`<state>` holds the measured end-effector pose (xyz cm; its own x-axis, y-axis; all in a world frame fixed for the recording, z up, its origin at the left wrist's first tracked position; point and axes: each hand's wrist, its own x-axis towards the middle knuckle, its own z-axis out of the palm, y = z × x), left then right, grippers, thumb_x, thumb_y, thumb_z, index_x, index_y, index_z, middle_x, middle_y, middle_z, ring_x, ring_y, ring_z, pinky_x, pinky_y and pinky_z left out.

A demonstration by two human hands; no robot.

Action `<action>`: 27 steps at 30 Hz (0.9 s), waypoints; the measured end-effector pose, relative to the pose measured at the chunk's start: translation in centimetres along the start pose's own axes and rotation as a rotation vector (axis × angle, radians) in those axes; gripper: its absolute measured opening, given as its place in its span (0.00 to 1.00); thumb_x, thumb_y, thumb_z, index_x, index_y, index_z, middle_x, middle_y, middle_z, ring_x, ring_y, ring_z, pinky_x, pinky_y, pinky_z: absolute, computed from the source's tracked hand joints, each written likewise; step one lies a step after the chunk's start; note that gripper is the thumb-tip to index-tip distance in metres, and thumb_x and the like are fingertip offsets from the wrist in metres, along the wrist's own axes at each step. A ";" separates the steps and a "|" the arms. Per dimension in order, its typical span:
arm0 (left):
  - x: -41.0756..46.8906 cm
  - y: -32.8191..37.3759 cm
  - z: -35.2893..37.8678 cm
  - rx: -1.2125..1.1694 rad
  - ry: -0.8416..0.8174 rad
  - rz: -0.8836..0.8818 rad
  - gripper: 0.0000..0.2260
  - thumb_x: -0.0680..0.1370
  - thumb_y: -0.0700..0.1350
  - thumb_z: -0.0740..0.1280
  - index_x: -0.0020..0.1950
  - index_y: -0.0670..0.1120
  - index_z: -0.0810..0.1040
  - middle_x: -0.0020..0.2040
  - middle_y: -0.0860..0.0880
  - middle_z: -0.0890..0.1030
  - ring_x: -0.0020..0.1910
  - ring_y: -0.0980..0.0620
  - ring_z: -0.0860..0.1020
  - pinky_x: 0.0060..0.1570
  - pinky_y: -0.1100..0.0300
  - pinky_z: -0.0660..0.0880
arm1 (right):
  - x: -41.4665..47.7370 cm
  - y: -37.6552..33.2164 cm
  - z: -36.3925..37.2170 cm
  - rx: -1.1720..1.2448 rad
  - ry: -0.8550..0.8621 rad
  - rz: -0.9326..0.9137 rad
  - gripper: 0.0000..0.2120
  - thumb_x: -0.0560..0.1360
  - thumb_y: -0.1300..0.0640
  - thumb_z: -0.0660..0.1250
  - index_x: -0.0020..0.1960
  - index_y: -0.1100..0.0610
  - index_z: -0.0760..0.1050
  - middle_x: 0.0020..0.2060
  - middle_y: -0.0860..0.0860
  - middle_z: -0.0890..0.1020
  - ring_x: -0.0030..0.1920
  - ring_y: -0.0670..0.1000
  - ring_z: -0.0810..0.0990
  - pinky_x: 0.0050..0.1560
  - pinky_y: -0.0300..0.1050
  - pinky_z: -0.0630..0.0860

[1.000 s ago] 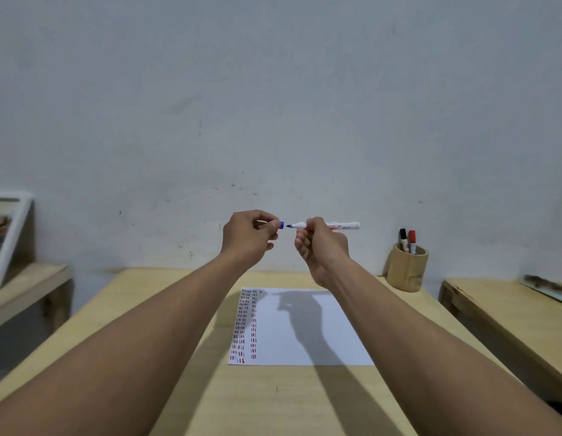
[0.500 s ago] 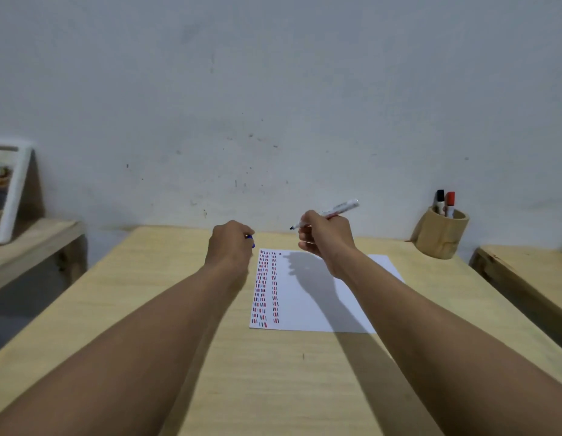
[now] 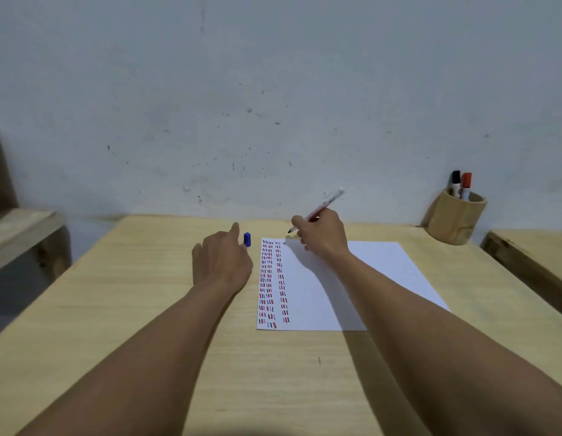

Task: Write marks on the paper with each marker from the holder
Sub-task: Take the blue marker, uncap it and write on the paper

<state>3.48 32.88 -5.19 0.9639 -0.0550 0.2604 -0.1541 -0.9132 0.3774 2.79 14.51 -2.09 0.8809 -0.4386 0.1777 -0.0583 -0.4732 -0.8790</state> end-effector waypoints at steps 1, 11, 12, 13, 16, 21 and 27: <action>-0.1 -0.2 0.2 0.057 -0.040 -0.007 0.19 0.82 0.46 0.56 0.72 0.47 0.71 0.63 0.46 0.79 0.71 0.42 0.70 0.69 0.42 0.63 | 0.0 0.3 0.4 0.011 0.007 0.006 0.10 0.72 0.55 0.68 0.34 0.58 0.80 0.29 0.52 0.83 0.29 0.52 0.80 0.37 0.53 0.81; 0.3 -0.8 0.8 0.193 -0.201 0.032 0.25 0.84 0.51 0.45 0.81 0.50 0.55 0.82 0.45 0.56 0.81 0.41 0.50 0.76 0.35 0.46 | -0.1 1.5 1.3 -0.071 0.017 0.017 0.16 0.73 0.54 0.69 0.43 0.69 0.79 0.39 0.60 0.86 0.34 0.52 0.76 0.30 0.42 0.68; 0.3 -0.8 0.6 0.197 -0.212 0.035 0.25 0.84 0.52 0.45 0.82 0.51 0.54 0.82 0.45 0.54 0.81 0.41 0.49 0.76 0.35 0.45 | -0.1 1.5 1.3 -0.073 0.017 0.015 0.16 0.73 0.54 0.69 0.43 0.69 0.79 0.38 0.60 0.86 0.34 0.52 0.76 0.30 0.42 0.67; 0.3 -0.8 0.6 0.198 -0.225 0.039 0.25 0.84 0.52 0.45 0.82 0.51 0.53 0.82 0.45 0.53 0.81 0.41 0.48 0.76 0.35 0.45 | -0.1 1.5 1.3 -0.076 0.016 0.012 0.15 0.73 0.54 0.69 0.42 0.69 0.78 0.36 0.59 0.84 0.33 0.52 0.75 0.30 0.43 0.67; 0.3 -1.1 0.2 0.188 -0.280 0.051 0.25 0.84 0.53 0.44 0.82 0.52 0.49 0.83 0.45 0.48 0.81 0.42 0.45 0.76 0.36 0.42 | -0.2 1.5 1.3 -0.090 0.004 -0.002 0.11 0.73 0.54 0.68 0.38 0.62 0.76 0.32 0.54 0.79 0.32 0.51 0.73 0.29 0.43 0.65; 0.1 -1.2 0.1 0.201 -0.318 0.055 0.26 0.84 0.54 0.42 0.83 0.53 0.45 0.83 0.46 0.45 0.81 0.42 0.42 0.76 0.37 0.40 | -0.2 1.5 1.3 -0.099 -0.004 -0.007 0.10 0.73 0.55 0.68 0.36 0.59 0.74 0.31 0.53 0.78 0.31 0.51 0.72 0.28 0.42 0.64; -0.1 -1.0 0.0 0.209 -0.319 0.055 0.26 0.84 0.55 0.42 0.83 0.53 0.45 0.83 0.46 0.45 0.81 0.42 0.42 0.76 0.37 0.40 | -0.1 1.7 1.5 -0.085 -0.009 0.001 0.15 0.73 0.54 0.67 0.38 0.67 0.77 0.34 0.60 0.83 0.32 0.52 0.74 0.30 0.43 0.66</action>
<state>3.57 33.77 -5.61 0.9797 -0.1987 -0.0271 -0.1913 -0.9663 0.1723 3.31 14.86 -4.24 0.8851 -0.4322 0.1724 -0.0984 -0.5360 -0.8385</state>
